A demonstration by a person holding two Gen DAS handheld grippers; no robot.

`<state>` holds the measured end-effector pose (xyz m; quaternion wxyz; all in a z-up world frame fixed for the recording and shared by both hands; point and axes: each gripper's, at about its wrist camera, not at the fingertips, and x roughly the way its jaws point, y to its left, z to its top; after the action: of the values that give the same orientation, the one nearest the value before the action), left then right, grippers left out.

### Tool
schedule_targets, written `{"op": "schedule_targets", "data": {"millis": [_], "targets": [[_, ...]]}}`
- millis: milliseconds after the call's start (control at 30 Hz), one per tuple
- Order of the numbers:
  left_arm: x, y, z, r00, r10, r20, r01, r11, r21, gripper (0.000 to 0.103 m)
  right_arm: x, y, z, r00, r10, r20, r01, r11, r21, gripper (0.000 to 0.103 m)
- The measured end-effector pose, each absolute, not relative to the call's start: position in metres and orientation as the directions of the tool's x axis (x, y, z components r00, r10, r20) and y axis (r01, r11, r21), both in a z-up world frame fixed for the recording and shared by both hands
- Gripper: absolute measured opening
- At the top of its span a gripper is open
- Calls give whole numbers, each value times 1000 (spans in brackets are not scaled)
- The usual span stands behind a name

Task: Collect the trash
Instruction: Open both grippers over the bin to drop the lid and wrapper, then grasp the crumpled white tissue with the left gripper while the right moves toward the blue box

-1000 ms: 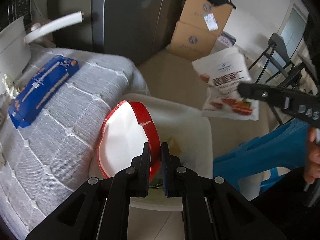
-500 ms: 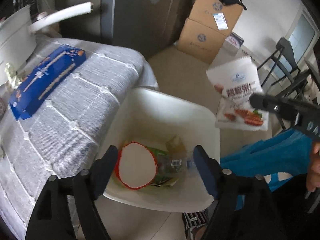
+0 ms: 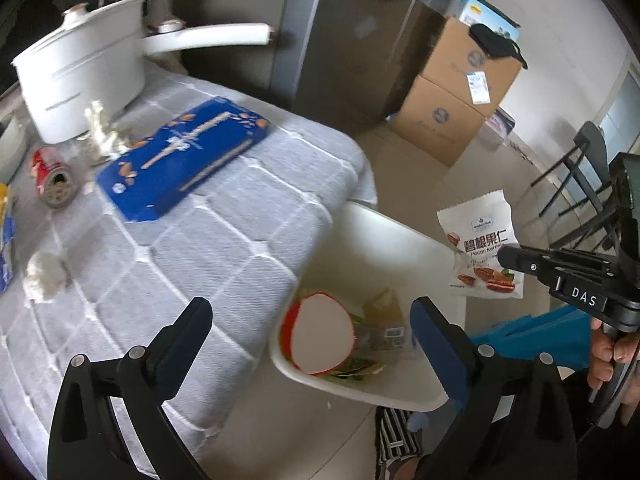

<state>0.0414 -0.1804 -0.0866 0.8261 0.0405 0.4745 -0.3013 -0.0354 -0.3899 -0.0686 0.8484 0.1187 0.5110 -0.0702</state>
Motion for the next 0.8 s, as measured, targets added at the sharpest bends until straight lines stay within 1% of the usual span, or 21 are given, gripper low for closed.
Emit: {"op": "schedule_targets", "data": {"millis": [67,100,133,233,367,500,633,800], "targets": [[40,-173,-83,380,-455,-805,528,822,-216,101,-33,-386,-69,464,18,-886,242,959,146,22],[41,-169,-82,385,-454,-804,522,825,-215,102,-33,-384,-68,467,25,-884,240,959,154,35],[41,-163,-80,392,-453,-801,515,829,-217,103,-32,-382,-66,472,33,-881,235,958,162,45],[41,-152,-76,408,-448,-796,499,839,-217,103,-31,-378,-61,496,47,-867,222,959,179,51],[44,-142,-76,424,-428,-799,479,854,-203,103,-28,-378,-58,505,58,-861,228,953,198,54],[46,-134,-75,439,-409,-800,459,868,-192,103,-26,-377,-55,518,70,-853,224,951,214,60],[49,-129,-73,455,-399,-796,439,878,-189,103,-25,-376,-52,527,71,-847,222,950,218,67],[53,-124,-68,472,-386,-793,421,889,-181,103,-24,-373,-48,536,54,-842,223,953,203,72]]}}
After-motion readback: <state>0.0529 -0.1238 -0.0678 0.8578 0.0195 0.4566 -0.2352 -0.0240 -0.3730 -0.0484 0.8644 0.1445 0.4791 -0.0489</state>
